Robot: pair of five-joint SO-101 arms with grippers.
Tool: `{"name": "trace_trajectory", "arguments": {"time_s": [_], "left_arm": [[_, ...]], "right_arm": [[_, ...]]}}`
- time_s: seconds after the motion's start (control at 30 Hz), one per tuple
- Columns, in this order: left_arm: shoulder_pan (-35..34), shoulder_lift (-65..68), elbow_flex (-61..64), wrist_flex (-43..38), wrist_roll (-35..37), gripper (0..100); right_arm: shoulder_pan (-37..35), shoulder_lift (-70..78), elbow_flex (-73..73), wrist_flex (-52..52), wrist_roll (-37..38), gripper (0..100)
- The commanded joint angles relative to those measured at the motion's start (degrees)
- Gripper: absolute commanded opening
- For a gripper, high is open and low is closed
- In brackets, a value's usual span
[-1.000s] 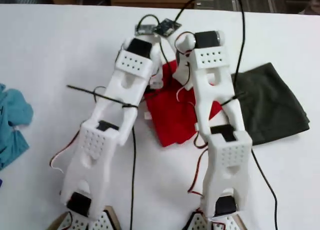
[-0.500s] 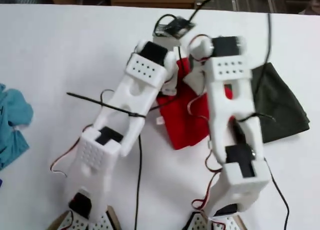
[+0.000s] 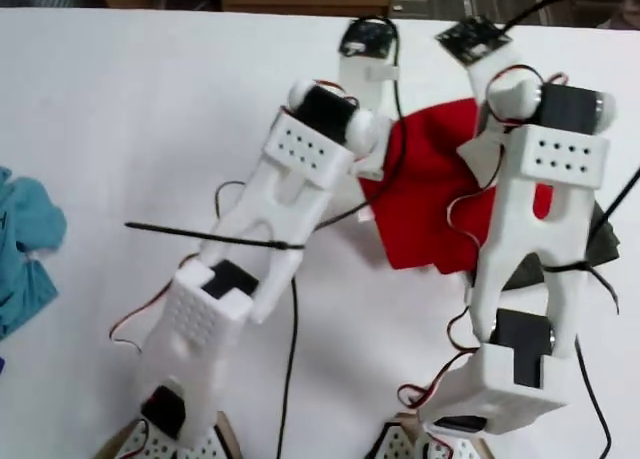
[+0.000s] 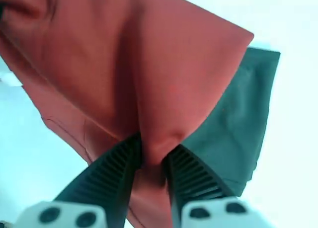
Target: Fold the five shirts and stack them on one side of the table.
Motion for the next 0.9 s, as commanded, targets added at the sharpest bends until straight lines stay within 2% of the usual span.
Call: {"name": "trace_trajectory", "arguments": {"time_s": [0.0,0.3,0.47,0.73,0.87], "left_arm": [[3.3,-0.2,-2.9,-5.4,-0.4,2],[9.5,10.3,-6.2,-16.4,-2.1,2],[9.8,13.0,-10.8,-17.3,-2.8,2],[9.8,19.3,-11.2,-28.9,-3.5,2],[10.9,21.3,-10.8,-30.3,-3.5,2]], "right_arm": [[2.3,-3.6,-0.3,-0.5,0.6,1.9],[7.8,-3.1,-0.1,-7.4,0.8,1.9],[10.3,0.0,2.2,-11.1,0.8,1.9],[15.0,6.9,4.1,-16.7,2.7,1.9],[16.5,9.7,4.0,-18.6,3.7,1.9]]}}
